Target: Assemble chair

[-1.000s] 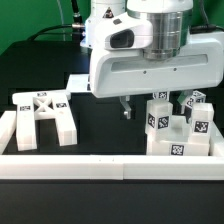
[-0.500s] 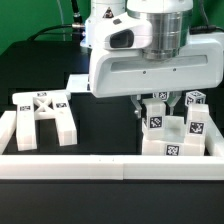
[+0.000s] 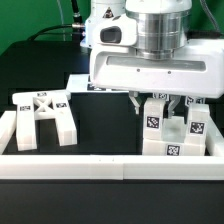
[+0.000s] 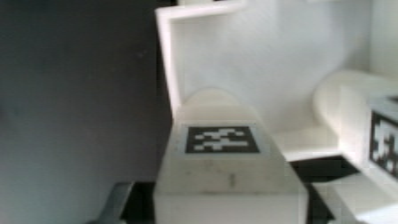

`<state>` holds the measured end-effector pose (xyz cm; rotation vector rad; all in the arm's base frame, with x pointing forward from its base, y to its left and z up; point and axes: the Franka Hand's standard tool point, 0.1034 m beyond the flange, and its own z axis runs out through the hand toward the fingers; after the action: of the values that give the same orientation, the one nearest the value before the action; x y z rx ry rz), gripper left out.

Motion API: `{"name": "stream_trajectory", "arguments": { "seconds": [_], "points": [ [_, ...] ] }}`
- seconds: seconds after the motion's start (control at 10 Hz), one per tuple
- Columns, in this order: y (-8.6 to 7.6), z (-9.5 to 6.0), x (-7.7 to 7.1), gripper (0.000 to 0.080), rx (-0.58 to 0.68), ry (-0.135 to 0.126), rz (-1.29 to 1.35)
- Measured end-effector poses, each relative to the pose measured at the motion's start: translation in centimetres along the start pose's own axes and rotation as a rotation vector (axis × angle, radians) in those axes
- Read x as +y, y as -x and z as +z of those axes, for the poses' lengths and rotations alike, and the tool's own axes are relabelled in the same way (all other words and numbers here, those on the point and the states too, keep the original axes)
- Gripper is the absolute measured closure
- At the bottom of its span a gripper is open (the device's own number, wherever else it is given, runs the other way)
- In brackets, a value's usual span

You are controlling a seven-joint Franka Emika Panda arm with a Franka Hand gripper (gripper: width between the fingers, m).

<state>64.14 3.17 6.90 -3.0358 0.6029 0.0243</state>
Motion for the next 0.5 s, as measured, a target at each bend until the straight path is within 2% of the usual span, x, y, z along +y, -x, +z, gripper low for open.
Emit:
{"name": "stream_trajectory", "arguments": {
  "seconds": [0.1, 0.5],
  "points": [
    [-0.36, 0.18, -0.06, 0.0509, 0.016, -0.028, 0.152],
    [-0.52, 0.25, -0.69, 0.0509, 0.032, -0.048, 0.558]
  ]
}}
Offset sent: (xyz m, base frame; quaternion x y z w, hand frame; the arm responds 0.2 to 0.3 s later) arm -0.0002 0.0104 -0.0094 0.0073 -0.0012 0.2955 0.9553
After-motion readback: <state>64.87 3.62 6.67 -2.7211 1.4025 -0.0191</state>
